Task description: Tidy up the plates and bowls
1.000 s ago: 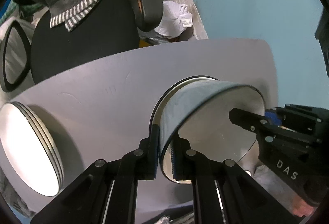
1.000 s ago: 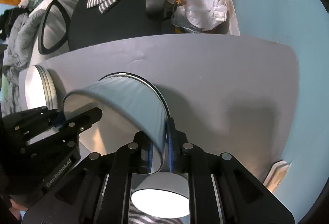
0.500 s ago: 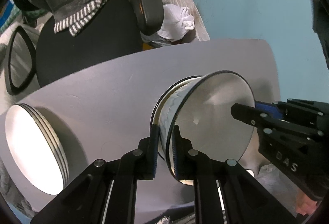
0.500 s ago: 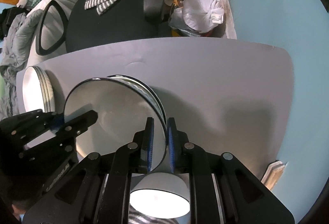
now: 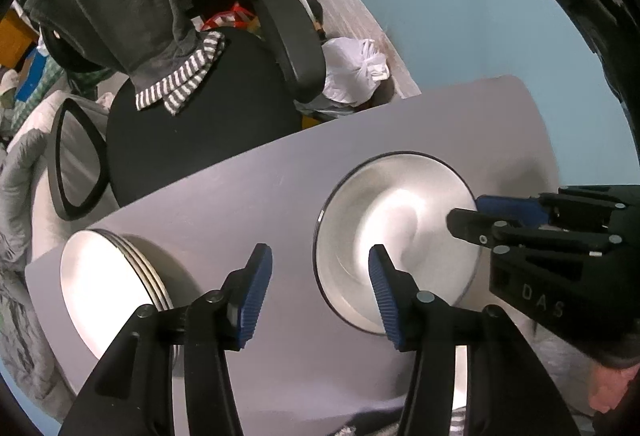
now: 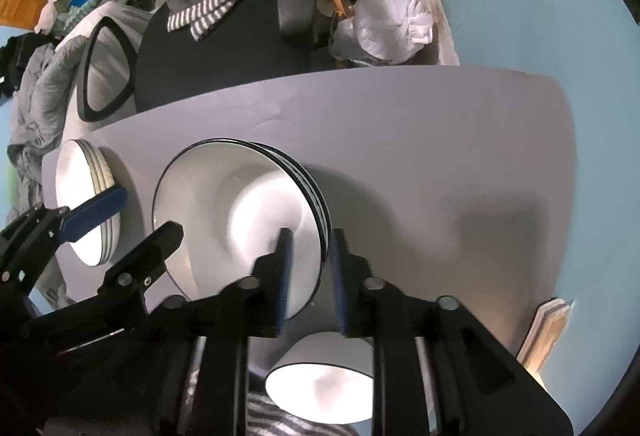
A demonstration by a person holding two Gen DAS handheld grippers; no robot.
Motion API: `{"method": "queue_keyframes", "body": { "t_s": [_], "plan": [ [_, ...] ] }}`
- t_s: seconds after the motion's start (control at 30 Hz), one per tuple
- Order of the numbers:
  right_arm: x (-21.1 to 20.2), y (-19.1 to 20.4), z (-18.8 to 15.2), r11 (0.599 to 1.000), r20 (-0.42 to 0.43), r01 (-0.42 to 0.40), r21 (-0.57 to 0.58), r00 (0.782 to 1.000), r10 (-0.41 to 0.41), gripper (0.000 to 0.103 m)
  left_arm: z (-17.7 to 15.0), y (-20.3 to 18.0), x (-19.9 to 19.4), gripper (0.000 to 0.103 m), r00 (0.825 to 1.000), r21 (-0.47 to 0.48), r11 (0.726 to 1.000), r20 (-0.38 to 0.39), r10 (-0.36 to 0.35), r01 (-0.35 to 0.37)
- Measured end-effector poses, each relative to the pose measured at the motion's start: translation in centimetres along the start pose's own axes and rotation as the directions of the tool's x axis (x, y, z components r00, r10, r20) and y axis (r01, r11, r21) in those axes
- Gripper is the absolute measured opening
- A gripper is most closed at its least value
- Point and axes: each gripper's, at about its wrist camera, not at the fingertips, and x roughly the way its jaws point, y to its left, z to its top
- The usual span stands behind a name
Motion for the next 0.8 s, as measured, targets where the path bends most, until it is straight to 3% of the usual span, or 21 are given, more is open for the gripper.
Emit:
{"method": "queue_keyframes", "body": {
  "t_s": [0.2,0.33,0.47,0.8],
  "plan": [
    [-1.6,0.0,-0.8,1.0,0.046,0.003,0.004,0.999,-0.003,0.029,-0.9,0.0,-1.7,0.053,0.999,-0.008,1.0,0.028,-0.02,0.02],
    [-2.7,0.1,-1.8,1.0,0.079,-0.002,0.003,0.997,0.001,0.041,-2.0,-0.1,-3.1,0.058,0.998,-0.005,1.0,0.061,-0.022,0.023],
    [-3.8,0.6,-3.0,1.0,0.11,-0.004,-0.01,0.994,0.005,0.046,-3.1,-0.5,-4.2,0.058,0.996,0.003,0.999,0.076,-0.041,0.041],
    [-5.7,1.4,-6.5,0.997,0.163,0.069,-0.039,0.985,-0.061,0.055,-6.1,-1.3,-5.7,0.058,0.992,0.026,0.996,0.09,-0.084,0.082]
  ]
}}
